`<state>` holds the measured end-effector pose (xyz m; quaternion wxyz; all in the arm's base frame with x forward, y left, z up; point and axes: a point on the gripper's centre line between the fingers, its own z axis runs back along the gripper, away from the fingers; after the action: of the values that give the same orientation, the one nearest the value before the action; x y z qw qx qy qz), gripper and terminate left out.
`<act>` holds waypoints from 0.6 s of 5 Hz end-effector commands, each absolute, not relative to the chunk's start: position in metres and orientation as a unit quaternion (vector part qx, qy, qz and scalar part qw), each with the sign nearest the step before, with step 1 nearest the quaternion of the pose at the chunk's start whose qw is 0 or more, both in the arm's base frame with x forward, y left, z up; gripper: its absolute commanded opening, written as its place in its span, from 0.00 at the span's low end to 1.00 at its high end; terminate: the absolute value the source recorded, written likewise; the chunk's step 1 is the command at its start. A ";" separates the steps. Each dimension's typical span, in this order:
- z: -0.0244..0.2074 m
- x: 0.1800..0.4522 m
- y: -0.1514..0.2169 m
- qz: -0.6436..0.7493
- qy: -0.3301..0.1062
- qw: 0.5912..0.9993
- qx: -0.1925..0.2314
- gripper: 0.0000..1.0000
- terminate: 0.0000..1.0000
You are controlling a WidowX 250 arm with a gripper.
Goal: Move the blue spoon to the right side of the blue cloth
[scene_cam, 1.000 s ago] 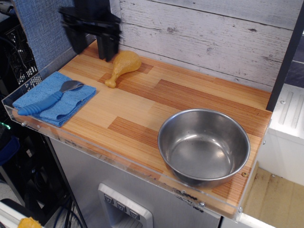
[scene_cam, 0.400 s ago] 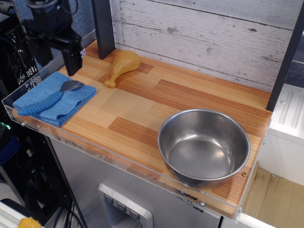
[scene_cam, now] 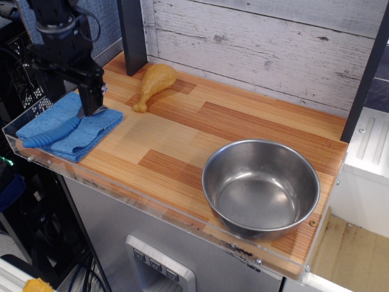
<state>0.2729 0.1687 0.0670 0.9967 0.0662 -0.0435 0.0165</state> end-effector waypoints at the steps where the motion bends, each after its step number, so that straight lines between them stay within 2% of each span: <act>1: 0.075 0.272 0.181 0.018 -0.050 0.995 0.083 1.00 0.00; 3: 0.059 0.260 0.193 0.026 -0.030 0.995 0.089 1.00 0.00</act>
<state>0.2604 0.1880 0.0480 0.9963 0.0812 -0.0180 0.0238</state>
